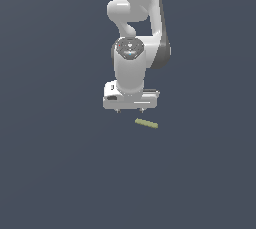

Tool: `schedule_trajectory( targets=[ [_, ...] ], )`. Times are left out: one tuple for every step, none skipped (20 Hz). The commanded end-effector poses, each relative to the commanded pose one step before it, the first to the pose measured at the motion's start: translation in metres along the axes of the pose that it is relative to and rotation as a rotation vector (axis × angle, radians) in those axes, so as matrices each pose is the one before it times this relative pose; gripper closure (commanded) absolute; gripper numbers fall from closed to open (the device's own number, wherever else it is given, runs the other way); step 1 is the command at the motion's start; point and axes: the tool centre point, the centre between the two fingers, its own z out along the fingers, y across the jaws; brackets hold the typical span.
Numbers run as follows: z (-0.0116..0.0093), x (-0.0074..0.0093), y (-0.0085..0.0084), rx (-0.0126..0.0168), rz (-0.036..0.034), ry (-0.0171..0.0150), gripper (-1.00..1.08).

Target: Pick up the object and move it to a goal position.

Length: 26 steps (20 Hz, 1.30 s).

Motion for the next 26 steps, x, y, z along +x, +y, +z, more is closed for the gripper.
schedule_trajectory(
  targets=[
    [0.00000,0.00000,0.00001,0.00000,0.00000,0.00000,-0.92],
    [0.00028,-0.00029,0.00015,0.00011,-0.00024,-0.00094,-0.92],
    [0.00113,-0.00076,0.00042,0.00042,-0.00075,-0.00327,-0.92],
    [0.00178,-0.00131,0.00072,0.00071,-0.00116,-0.00531,-0.92],
    [0.00252,-0.00186,0.00102,0.00106,-0.00150,-0.00756,-0.92],
    [0.00331,-0.00246,0.00136,0.00150,-0.00167,-0.01002,-0.92],
    [0.00340,-0.00256,0.00143,0.00169,-0.00122,-0.01045,-0.92],
    [0.00282,-0.00216,0.00123,0.00154,-0.00042,-0.00883,-0.92],
    [0.00221,-0.00175,0.00103,0.00134,0.00035,-0.00714,-0.92],
    [0.00160,-0.00132,0.00081,0.00110,0.00105,-0.00540,-0.92],
    [0.00095,-0.00082,0.00057,0.00080,0.00164,-0.00345,-0.92],
    [0.00015,-0.00024,0.00020,0.00032,0.00153,-0.00094,-0.92],
    [-0.00029,0.00027,-0.00013,-0.00015,0.00028,0.00092,-0.92],
    [-0.00038,0.00032,-0.00028,-0.00042,-0.00150,0.00153,-0.92],
    [-0.00004,0.00026,-0.00029,-0.00045,-0.00296,0.00101,-0.92],
    [0.00021,0.00016,-0.00028,-0.00050,-0.00435,0.00061,-0.92],
    [0.00043,0.00009,-0.00038,-0.00060,-0.00598,0.00037,-0.92],
    [0.00063,0.00006,-0.00041,-0.00069,-0.00753,0.00020,-0.92],
    [0.00080,0.00005,-0.00048,-0.00082,-0.00918,0.00014,-0.92],
    [0.00092,0.00008,-0.00059,-0.00098,-0.01092,0.00022,-0.92],
    [0.00101,0.00014,-0.00072,-0.00117,-0.01273,0.00046,-0.92],
    [0.00109,0.00022,-0.00086,-0.00137,-0.01455,0.00069,-0.92],
    [0.00119,0.00028,-0.00098,-0.00154,-0.01632,0.00087,-0.92],
    [0.00130,0.00032,-0.00108,-0.00168,-0.01796,0.00096,-0.92],
    [0.00143,0.00035,-0.00118,-0.00179,-0.01958,0.00096,-0.92],
    [0.00157,0.00038,-0.00127,-0.00189,-0.02125,0.00096,-0.92]
  ],
)
